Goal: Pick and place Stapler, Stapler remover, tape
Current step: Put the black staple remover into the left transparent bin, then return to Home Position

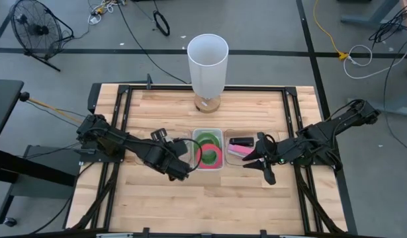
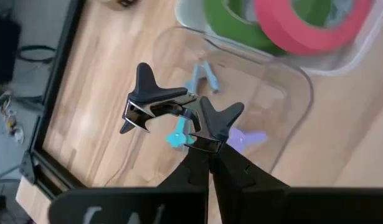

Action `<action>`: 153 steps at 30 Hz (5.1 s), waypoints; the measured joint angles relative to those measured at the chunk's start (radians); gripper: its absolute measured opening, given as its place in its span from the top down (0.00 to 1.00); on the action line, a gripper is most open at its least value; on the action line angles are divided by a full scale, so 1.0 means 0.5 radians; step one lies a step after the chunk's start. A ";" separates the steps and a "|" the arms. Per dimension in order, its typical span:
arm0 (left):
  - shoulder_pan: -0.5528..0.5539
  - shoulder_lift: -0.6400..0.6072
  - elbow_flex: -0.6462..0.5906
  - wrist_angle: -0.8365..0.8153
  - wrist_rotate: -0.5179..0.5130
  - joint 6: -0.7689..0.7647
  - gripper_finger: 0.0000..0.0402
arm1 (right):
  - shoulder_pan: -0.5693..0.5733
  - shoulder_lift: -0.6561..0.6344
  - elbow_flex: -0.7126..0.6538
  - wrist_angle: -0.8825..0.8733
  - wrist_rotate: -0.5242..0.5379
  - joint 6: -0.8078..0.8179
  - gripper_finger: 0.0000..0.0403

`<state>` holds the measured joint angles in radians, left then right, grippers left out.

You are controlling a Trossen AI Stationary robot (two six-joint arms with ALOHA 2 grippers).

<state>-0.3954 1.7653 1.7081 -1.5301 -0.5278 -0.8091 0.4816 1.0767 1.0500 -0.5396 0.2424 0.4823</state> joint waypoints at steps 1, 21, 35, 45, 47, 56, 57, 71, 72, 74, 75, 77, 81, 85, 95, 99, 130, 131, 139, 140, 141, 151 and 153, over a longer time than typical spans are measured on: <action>0.000 0.001 0.000 -0.005 0.016 0.033 0.98 | 0.000 0.000 0.000 0.000 0.001 0.003 0.72; 0.336 -0.097 -0.706 0.427 0.310 0.346 0.99 | 0.014 0.000 0.003 -0.271 0.018 0.134 0.73; 0.480 -0.210 -1.195 0.918 0.232 0.271 0.86 | 0.014 0.011 0.003 -0.270 0.171 0.112 0.73; 0.333 -0.223 -1.016 0.985 0.169 0.297 0.79 | 0.014 0.059 0.003 -0.266 0.221 0.066 0.73; 0.319 -0.229 -0.948 0.972 0.139 0.328 0.80 | 0.014 0.073 0.003 -0.267 0.233 0.066 0.73; 0.214 -0.393 -0.716 1.132 -0.237 0.749 0.81 | 0.014 0.124 0.003 -0.283 0.321 0.003 0.73; 0.203 -0.434 -0.717 1.192 -0.230 0.818 0.81 | 0.014 0.123 0.003 -0.286 0.374 -0.030 0.73; 0.239 -0.906 -0.719 2.296 0.259 1.713 0.91 | -0.168 -0.071 0.002 -0.262 1.183 -0.340 0.74; 0.262 -0.906 -0.719 2.306 0.277 1.729 0.92 | -0.189 -0.111 0.002 -0.244 1.138 -0.376 0.74; 0.309 -0.907 -0.745 2.295 0.290 1.732 0.94 | -0.221 -0.191 0.002 -0.153 1.089 -0.477 0.76; 0.342 -0.907 -0.775 2.308 0.320 1.720 0.95 | -0.234 -0.232 0.002 -0.092 1.070 -0.533 0.77; 0.404 -0.914 -0.854 2.310 0.396 1.678 0.96 | -0.243 -0.300 0.002 0.001 1.019 -0.648 0.79; 0.499 -1.094 -1.110 2.370 0.422 1.602 0.99 | -0.241 -0.405 0.003 0.050 0.895 -0.825 0.83; 0.569 -1.409 -1.473 2.610 0.437 1.564 0.99 | -0.243 -0.539 -0.115 0.054 0.912 -0.899 0.87; 0.520 -2.442 -2.223 2.771 0.527 1.537 0.96 | -0.243 -1.337 -0.894 0.432 0.837 -1.025 0.93; 0.495 -2.825 -2.509 2.801 0.502 1.526 0.96 | -0.245 -1.694 -1.158 0.570 0.827 -0.987 0.93; 0.493 -3.321 -3.145 2.813 0.398 1.169 0.96 | -0.243 -2.000 -2.067 1.448 0.844 -1.191 0.93; 0.493 -3.321 -3.145 2.813 0.398 1.168 0.96 | -0.243 -2.000 -2.067 1.447 0.844 -1.191 0.93; 0.493 -3.321 -3.146 2.812 0.398 1.169 0.96 | -0.243 -2.000 -2.067 1.446 0.844 -1.191 0.93; 0.493 -3.323 -3.156 2.824 0.393 1.169 0.96 | -0.242 -2.000 -2.067 1.446 0.844 -1.191 0.93; 0.493 -3.331 -3.183 2.857 0.392 1.168 0.96 | -0.242 -2.003 -2.067 1.444 0.844 -1.191 0.93; 0.521 -3.528 -3.398 3.319 0.489 1.124 0.96 | -0.427 -2.152 -2.063 1.430 0.831 -1.191 0.93; 0.542 -3.527 -3.399 3.315 0.488 1.106 0.96 | -0.495 -2.152 -2.070 1.483 0.828 -1.191 0.93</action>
<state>-0.1243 0.0017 0.0086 0.1274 -0.2837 -0.2561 0.2342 0.0006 0.0151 0.2017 0.6565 -0.1132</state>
